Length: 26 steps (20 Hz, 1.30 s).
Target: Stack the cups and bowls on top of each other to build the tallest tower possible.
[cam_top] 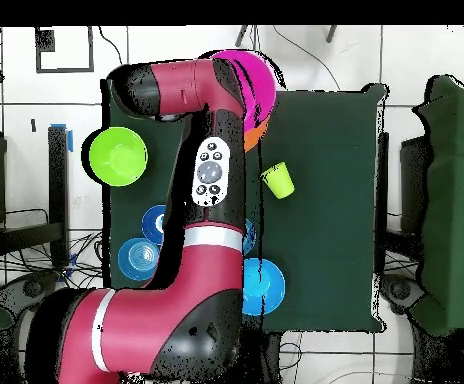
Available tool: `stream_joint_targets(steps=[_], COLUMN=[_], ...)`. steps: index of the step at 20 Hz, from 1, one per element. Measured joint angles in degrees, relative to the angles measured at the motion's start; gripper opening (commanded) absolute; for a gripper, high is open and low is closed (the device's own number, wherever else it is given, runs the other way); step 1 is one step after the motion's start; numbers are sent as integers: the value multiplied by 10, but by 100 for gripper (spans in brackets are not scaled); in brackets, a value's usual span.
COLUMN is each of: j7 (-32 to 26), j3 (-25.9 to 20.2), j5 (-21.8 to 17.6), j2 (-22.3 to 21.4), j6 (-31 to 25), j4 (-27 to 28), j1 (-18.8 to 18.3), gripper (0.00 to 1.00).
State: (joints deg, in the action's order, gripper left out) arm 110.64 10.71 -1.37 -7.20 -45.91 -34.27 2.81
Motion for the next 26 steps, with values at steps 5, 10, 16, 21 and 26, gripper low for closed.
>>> stream_joint_targets(steps=[5, 10, 16, 21, 26], j7=[0, 0, 0, 0, 0], j3=[0, 0, 0, 0, -2], j5=[0, 0, 0, 1, 5], j2=[9, 17, 18, 17, 14], j6=[8, 9, 9, 9, 9], j4=[-3, -6, -10, -11, -16], j1=[2, 2, 2, 2, 1], gripper=[100, 100, 100, 100, 100])
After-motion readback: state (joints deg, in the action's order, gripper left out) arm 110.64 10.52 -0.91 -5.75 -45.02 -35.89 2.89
